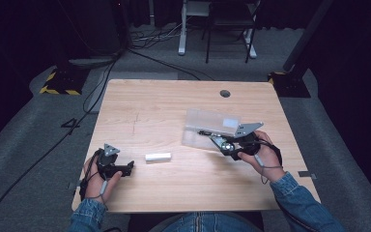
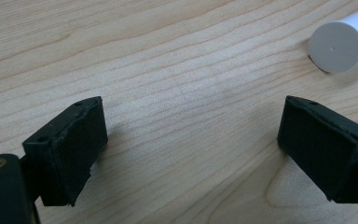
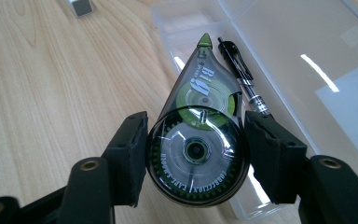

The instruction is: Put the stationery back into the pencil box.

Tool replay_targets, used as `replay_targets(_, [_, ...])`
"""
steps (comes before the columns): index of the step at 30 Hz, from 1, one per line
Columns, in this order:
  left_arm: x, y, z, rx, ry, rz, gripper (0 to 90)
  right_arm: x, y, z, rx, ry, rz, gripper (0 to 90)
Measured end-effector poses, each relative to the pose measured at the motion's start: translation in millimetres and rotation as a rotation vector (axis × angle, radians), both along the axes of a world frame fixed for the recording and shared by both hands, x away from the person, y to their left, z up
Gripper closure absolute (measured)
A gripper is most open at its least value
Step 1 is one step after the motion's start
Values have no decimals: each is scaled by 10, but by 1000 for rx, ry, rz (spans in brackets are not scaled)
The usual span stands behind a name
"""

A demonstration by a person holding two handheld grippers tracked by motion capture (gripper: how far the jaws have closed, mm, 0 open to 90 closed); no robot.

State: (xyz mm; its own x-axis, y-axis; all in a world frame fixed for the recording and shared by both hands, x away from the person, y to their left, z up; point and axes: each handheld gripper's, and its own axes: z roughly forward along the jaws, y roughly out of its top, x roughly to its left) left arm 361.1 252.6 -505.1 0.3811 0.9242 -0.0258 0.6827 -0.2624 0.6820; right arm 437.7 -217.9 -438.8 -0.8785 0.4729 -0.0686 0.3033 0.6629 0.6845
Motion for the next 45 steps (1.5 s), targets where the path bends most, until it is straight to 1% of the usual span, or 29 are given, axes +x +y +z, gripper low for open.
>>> replay_targets(5, [0,0,0,0,0,0,85,97,-54,-9,0,1,-7,423])
replay_targets(13, [0,0,0,0,0,0,84,215,-108,-63,-3,26,-15,423])
replay_targets(16, [0,0,0,0,0,0,85,254,-115,-83,-17,32,-15,423])
replay_targets(19, [0,0,0,0,0,0,84,296,-117,-97,-19,50,-2,423])
replay_targets(22, [0,0,0,0,0,0,84,329,-112,-109,-23,62,-1,423])
replay_targets(24, [0,0,0,0,0,0,84,356,-108,-127,-24,81,-2,423])
replay_targets(32, [0,0,0,0,0,0,84,396,-116,-192,-43,113,-1,422])
replay_targets(35, [0,0,0,0,0,0,84,408,-126,-202,-36,133,-9,422])
replay_targets(38, [0,0,0,0,0,0,84,424,-131,-214,-18,164,-16,421])
replay_targets(45, [0,0,0,0,0,0,84,452,-110,-239,-9,184,-28,420])
